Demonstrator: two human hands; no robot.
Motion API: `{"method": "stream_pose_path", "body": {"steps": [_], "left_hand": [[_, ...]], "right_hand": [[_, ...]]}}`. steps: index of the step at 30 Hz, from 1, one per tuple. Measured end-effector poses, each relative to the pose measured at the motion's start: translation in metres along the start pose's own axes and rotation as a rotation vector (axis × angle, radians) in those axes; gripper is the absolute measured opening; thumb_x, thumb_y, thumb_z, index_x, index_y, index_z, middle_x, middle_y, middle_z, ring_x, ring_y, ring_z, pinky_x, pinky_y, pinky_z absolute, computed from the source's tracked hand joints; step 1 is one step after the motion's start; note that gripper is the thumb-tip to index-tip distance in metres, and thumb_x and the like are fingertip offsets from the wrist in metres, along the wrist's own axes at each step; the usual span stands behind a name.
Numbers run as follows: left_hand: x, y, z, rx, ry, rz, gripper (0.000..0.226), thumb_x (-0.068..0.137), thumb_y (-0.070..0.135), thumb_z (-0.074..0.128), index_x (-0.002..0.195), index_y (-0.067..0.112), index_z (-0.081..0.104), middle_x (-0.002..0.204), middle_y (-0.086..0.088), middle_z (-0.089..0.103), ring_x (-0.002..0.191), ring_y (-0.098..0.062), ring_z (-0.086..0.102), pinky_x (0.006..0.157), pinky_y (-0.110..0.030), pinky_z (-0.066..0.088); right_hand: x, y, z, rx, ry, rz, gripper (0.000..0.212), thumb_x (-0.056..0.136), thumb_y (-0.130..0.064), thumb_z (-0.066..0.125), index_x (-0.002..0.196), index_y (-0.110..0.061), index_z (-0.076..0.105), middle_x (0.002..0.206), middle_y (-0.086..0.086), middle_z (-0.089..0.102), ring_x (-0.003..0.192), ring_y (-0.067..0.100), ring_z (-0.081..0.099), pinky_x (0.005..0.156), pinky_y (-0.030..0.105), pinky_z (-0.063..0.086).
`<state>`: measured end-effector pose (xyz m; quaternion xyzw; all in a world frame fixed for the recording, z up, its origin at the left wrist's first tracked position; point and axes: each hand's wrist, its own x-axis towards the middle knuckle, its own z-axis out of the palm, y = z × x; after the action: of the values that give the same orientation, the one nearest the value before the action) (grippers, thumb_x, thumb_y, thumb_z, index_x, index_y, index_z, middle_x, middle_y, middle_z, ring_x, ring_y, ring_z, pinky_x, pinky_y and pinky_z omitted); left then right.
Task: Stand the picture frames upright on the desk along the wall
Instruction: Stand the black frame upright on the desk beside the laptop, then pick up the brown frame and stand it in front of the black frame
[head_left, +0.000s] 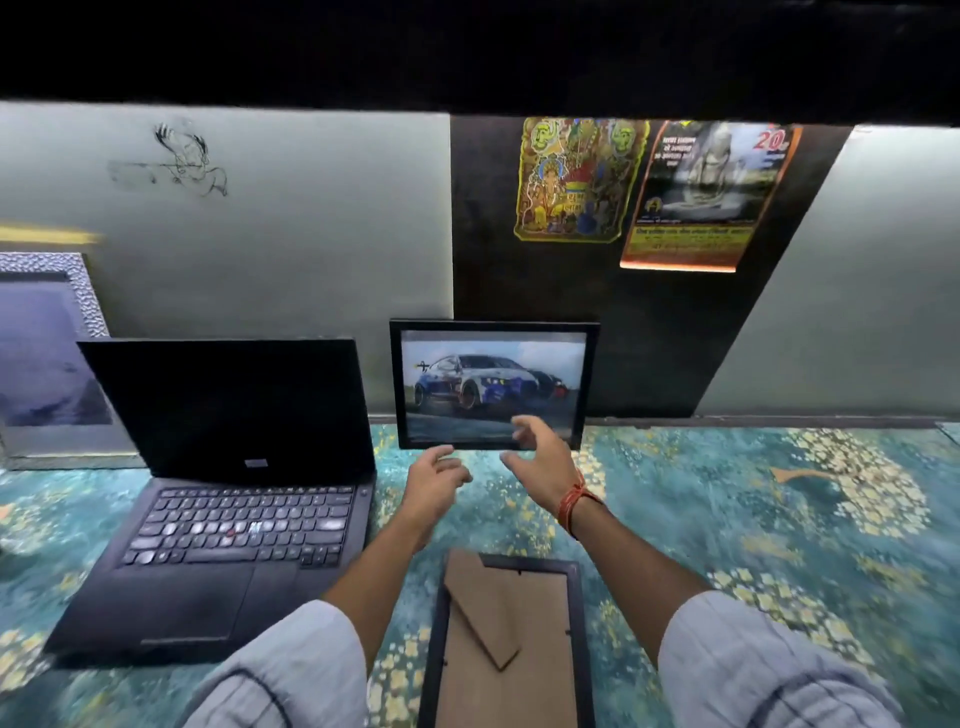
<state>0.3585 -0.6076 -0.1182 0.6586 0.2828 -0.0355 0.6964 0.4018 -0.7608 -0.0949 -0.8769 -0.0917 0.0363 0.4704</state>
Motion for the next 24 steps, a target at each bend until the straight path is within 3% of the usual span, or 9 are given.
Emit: {"method": "stream_pose_path", "body": {"steps": [3,7,9,12,15,17,19,20,24], "left_hand": [[-0.031,-0.013,-0.005,0.149,0.03,0.018,0.054,0.083,0.0,0.062,0.134,0.008,0.048,0.123,-0.016,0.061,0.093,-0.024,0.06,0.074,-0.033,0.045],[-0.081,-0.041,-0.015,0.366,0.039,-0.06,0.057,0.083,0.004,0.063,0.137,0.011,0.044,0.127,-0.014,0.058,0.101,-0.027,0.06,0.077,-0.032,0.047],[-0.097,-0.054,-0.019,0.436,0.004,-0.104,0.061,0.081,0.006,0.065,0.137,0.01,0.043,0.127,-0.012,0.059,0.103,-0.027,0.06,0.083,-0.035,0.051],[-0.114,-0.06,-0.022,0.516,-0.046,-0.127,0.063,0.08,0.006,0.069,0.136,0.009,0.043,0.126,-0.01,0.058,0.101,-0.02,0.054,0.086,-0.034,0.047],[-0.121,-0.064,-0.023,0.561,-0.064,-0.067,0.042,0.081,0.001,0.063,0.117,0.016,0.048,0.129,-0.014,0.057,0.098,-0.021,0.056,0.084,-0.042,0.052],[-0.126,-0.065,-0.024,0.559,-0.094,-0.035,0.037,0.08,0.003,0.063,0.112,0.014,0.049,0.125,-0.014,0.06,0.1,-0.025,0.063,0.083,-0.046,0.055],[-0.13,-0.064,-0.026,0.574,-0.151,-0.024,0.052,0.075,0.006,0.068,0.123,0.012,0.05,0.121,-0.009,0.063,0.103,-0.024,0.064,0.083,-0.043,0.055],[-0.134,-0.063,-0.027,0.577,-0.187,-0.036,0.063,0.071,0.006,0.072,0.129,0.013,0.048,0.121,-0.005,0.062,0.105,-0.022,0.062,0.086,-0.041,0.055],[-0.148,-0.069,-0.029,0.61,-0.365,-0.038,0.101,0.057,0.02,0.088,0.142,0.017,0.035,0.129,0.003,0.05,0.116,-0.014,0.052,0.096,-0.029,0.047]], "right_hand": [[-0.044,0.014,0.007,0.029,-0.068,0.126,0.042,0.079,-0.016,0.07,0.119,-0.014,0.057,0.095,0.001,0.06,0.088,0.018,0.058,0.08,0.026,0.046],[-0.088,0.021,0.019,-0.041,-0.235,0.283,0.044,0.075,-0.021,0.074,0.114,-0.014,0.057,0.09,0.001,0.058,0.079,0.019,0.056,0.071,0.03,0.046],[-0.096,0.022,0.025,-0.117,-0.354,0.322,0.041,0.076,-0.018,0.072,0.112,-0.013,0.055,0.092,0.003,0.057,0.085,0.022,0.056,0.072,0.03,0.045],[-0.1,0.027,0.038,-0.174,-0.482,0.305,0.026,0.078,-0.012,0.064,0.1,-0.015,0.05,0.086,0.003,0.052,0.082,0.022,0.05,0.085,0.041,0.052],[-0.101,0.03,0.045,-0.182,-0.48,0.282,0.029,0.085,-0.01,0.06,0.113,-0.011,0.055,0.094,0.002,0.054,0.086,0.019,0.05,0.069,0.027,0.043],[-0.101,0.03,0.047,-0.145,-0.484,0.291,0.021,0.086,-0.009,0.058,0.107,-0.01,0.059,0.088,0.001,0.056,0.08,0.017,0.053,0.059,0.023,0.037],[-0.102,0.028,0.046,-0.135,-0.466,0.293,0.01,0.087,-0.008,0.057,0.083,-0.017,0.056,0.072,-0.005,0.049,0.065,0.01,0.047,0.053,0.02,0.033],[-0.103,0.028,0.045,-0.114,-0.461,0.312,0.023,0.086,-0.006,0.059,0.072,-0.022,0.049,0.067,-0.006,0.045,0.062,0.008,0.044,0.053,0.019,0.033],[-0.105,0.025,0.036,0.002,-0.418,0.391,0.027,0.077,-0.002,0.07,0.071,-0.023,0.054,0.072,0.001,0.058,0.076,0.02,0.056,0.07,0.034,0.048]]}}
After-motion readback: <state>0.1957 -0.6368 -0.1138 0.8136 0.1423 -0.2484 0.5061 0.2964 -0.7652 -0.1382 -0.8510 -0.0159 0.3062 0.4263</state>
